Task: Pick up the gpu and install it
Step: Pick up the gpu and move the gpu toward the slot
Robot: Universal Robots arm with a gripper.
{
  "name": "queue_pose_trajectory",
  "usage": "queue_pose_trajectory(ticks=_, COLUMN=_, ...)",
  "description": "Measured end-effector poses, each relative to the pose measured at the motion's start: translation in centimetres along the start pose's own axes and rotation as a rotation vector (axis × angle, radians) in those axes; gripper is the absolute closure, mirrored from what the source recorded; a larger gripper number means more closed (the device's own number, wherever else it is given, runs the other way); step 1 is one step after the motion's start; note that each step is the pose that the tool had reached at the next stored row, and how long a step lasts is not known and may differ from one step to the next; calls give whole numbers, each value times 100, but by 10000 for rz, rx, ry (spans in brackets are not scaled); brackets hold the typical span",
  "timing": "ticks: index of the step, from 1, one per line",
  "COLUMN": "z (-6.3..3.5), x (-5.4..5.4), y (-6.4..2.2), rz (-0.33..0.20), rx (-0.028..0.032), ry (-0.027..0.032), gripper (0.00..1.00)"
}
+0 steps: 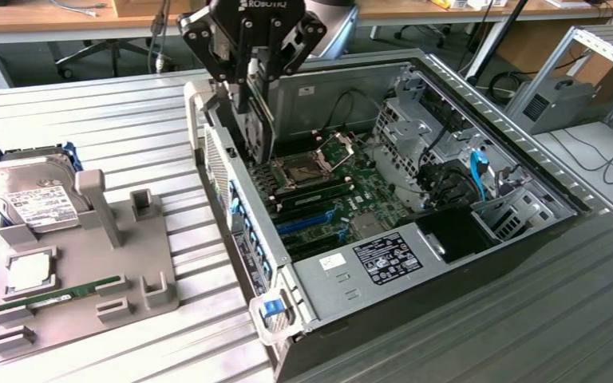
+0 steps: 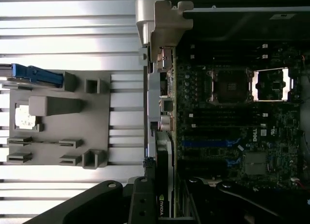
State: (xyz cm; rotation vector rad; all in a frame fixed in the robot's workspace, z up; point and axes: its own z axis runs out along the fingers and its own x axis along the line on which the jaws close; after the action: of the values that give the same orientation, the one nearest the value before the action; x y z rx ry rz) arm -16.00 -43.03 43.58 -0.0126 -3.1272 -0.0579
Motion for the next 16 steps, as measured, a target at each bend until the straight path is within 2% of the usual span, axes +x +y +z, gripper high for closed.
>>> queue_pose_trajectory(ticks=16, z=-5, x=-453, y=29, rz=-78, rx=1, ry=3, gripper=73)
